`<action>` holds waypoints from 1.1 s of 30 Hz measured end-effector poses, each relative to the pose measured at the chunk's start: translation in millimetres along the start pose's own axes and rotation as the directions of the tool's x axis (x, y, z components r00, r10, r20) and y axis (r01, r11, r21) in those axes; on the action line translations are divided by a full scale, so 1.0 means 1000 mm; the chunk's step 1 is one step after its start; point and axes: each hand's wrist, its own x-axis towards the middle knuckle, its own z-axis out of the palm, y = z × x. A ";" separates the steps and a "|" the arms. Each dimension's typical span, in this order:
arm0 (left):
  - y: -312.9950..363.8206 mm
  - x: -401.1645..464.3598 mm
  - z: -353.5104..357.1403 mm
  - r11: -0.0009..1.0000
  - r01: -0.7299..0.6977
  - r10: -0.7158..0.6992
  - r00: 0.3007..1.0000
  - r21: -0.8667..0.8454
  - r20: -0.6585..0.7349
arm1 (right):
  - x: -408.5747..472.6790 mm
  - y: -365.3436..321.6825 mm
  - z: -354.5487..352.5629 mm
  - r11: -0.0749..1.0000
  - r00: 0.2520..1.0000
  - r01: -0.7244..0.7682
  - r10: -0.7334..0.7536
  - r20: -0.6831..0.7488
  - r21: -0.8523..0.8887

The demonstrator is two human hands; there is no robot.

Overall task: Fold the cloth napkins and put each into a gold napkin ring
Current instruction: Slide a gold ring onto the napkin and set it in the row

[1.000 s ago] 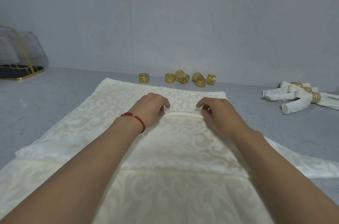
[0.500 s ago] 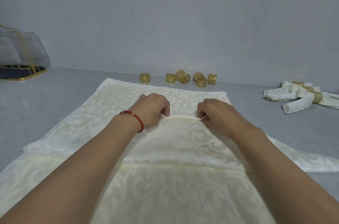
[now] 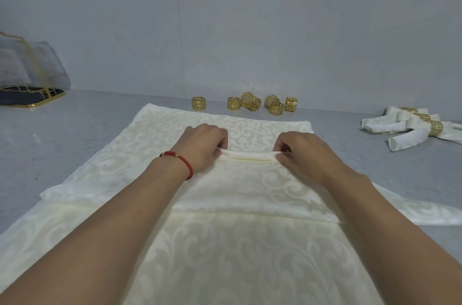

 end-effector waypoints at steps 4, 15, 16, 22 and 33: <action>0.003 -0.003 -0.009 0.995 -0.080 0.074 0.991 0.054 0.110 | 0.000 -0.007 -0.007 0.998 0.993 0.034 -0.029 0.113 -0.047; 0.001 -0.005 -0.016 0.996 0.053 -0.039 0.977 -0.065 0.211 | -0.005 0.012 -0.003 0.974 0.996 -0.012 -0.010 0.093 0.225; 0.002 -0.005 -0.016 0.998 0.052 -0.043 0.979 -0.043 0.201 | -0.005 0.012 -0.003 0.977 0.995 -0.010 -0.011 0.097 0.215; 0.003 -0.007 -0.013 0.992 -0.072 0.064 0.995 0.104 0.076 | -0.004 0.001 -0.002 0.996 0.999 0.023 -0.025 0.021 0.086; -0.005 -0.008 -0.018 0.993 0.056 -0.033 0.977 -0.102 0.211 | -0.006 0.013 -0.006 0.966 0.992 -0.012 -0.021 0.125 0.258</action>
